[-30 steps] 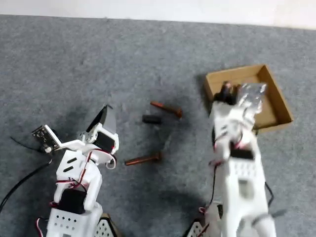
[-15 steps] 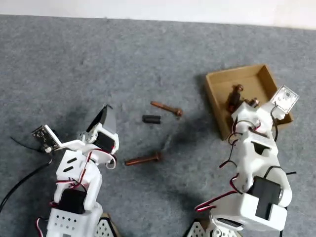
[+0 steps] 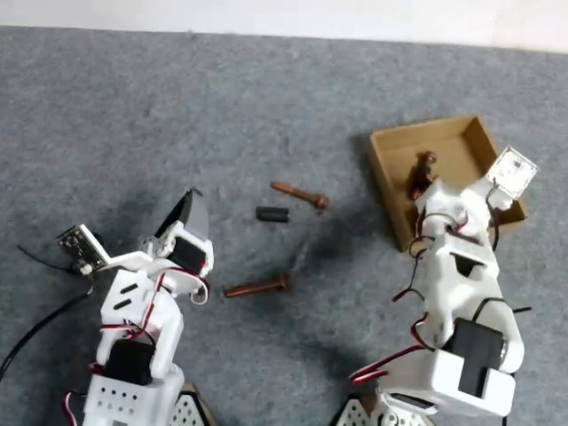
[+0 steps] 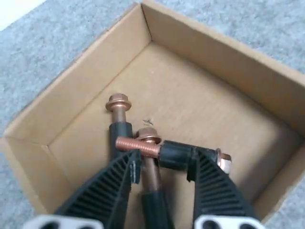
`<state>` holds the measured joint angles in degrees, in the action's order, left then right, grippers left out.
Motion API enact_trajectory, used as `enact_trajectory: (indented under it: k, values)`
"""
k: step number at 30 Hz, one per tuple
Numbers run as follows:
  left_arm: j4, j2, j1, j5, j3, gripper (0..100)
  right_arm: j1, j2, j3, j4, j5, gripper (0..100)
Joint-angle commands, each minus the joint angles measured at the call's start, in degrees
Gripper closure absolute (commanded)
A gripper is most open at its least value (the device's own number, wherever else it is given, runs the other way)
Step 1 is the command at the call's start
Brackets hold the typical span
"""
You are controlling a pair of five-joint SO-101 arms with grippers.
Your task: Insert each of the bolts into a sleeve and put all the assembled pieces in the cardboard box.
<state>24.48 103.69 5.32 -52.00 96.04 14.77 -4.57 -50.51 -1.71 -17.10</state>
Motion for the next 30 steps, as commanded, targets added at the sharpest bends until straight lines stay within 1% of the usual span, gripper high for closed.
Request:
enact_trajectory:
  k: [1, 7, 12, 15, 18, 20, 23, 26, 28, 30]
  values:
    - [-0.8, 0.8, -0.3, -0.3, 1.1, 95, -2.7, -3.7, 2.2, -1.1, -0.4, 85.7]
    - [-0.8, 0.8, -0.3, -0.3, 1.1, 95, -8.8, -17.9, -7.6, -0.4, 0.3, 85.7]
    - [-0.9, 0.8, -0.7, -0.3, 1.1, 95, -18.8, -30.6, -17.1, -0.4, 10.1, 85.7]
    - [-0.9, 0.8, -1.7, -0.3, 1.1, 95, -25.2, -36.1, -21.6, -0.4, 12.2, 85.7]
    - [-0.9, 0.8, -5.7, -0.4, 1.1, 95, -29.3, -39.1, -24.2, -0.4, 12.2, 85.7]
    - [-0.9, 0.8, -7.6, -0.4, 0.9, 95, -30.8, -39.7, -24.9, -0.4, 12.3, 85.7]
    - [-2.0, 0.8, -8.0, -0.4, 1.1, 95, -32.8, -39.6, -25.1, -0.1, 12.3, 85.8]
    - [-2.1, 0.8, -8.2, -0.4, 1.1, 95, -35.8, -39.6, -24.7, 5.2, 12.3, 85.8]
    - [-2.1, 0.8, -8.3, -0.4, 1.1, 95, -39.1, -39.6, -24.7, 9.6, 12.3, 85.8]
    - [-2.2, 0.8, -9.4, -0.4, 1.0, 95, -42.3, -39.6, -24.5, 11.4, 12.3, 85.8]
